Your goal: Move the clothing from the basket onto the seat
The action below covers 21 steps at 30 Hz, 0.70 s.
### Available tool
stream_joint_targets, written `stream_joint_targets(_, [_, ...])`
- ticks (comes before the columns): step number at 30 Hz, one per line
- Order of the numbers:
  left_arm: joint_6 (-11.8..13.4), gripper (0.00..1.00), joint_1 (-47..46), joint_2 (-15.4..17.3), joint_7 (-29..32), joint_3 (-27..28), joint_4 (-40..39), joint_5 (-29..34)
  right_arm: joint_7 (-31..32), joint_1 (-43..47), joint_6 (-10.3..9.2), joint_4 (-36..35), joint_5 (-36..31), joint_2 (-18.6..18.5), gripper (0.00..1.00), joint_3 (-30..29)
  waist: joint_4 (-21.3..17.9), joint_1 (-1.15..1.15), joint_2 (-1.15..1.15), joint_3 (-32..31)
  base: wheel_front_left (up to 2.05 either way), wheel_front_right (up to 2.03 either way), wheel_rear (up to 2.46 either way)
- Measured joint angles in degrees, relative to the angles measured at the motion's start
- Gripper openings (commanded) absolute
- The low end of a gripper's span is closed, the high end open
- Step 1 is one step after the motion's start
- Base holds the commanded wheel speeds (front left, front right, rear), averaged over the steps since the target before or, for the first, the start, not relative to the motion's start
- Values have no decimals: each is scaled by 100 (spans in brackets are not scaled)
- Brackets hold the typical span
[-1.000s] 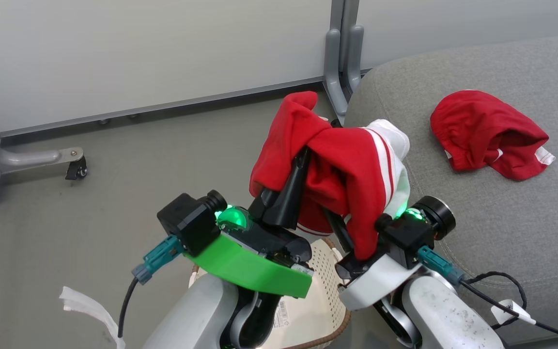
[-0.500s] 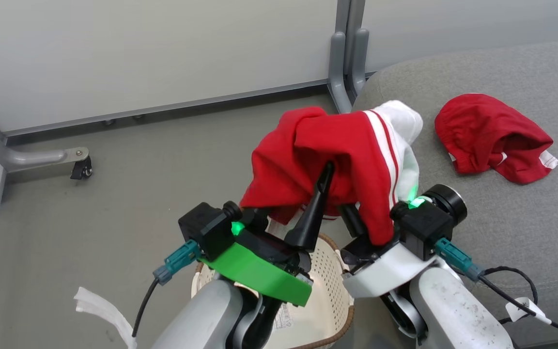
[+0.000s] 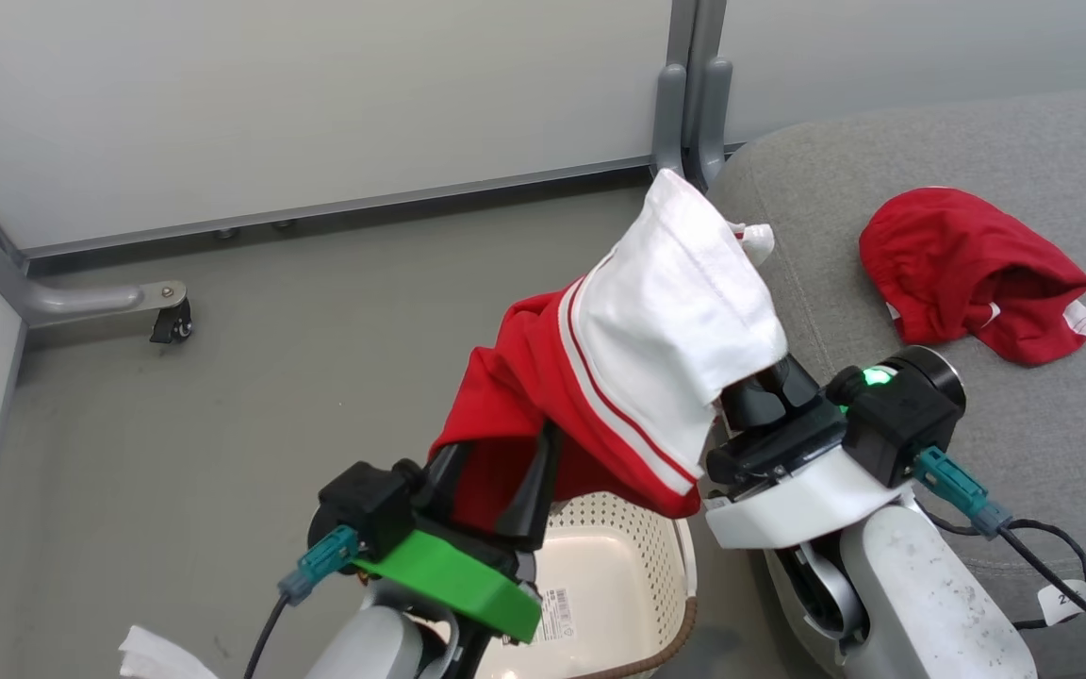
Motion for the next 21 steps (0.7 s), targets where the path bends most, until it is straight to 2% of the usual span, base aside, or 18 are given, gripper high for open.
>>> stream_joint_targets(10, [-10,100,630,81,-1,1394,-38,542,0,231,0,-189,33,-40,0,-532,176,0,0,-6,0,0,0])
stream_joint_targets(17, [-45,100,940,29,-1,2067,-158,1040,0,481,0,-249,25,-132,0,-848,389,0,0,-10,0,0,0])
stream_joint_targets(21, [-69,100,1138,12,-1,2338,-92,1128,0,615,0,-276,22,-121,0,-1024,485,0,0,-29,0,0,0])
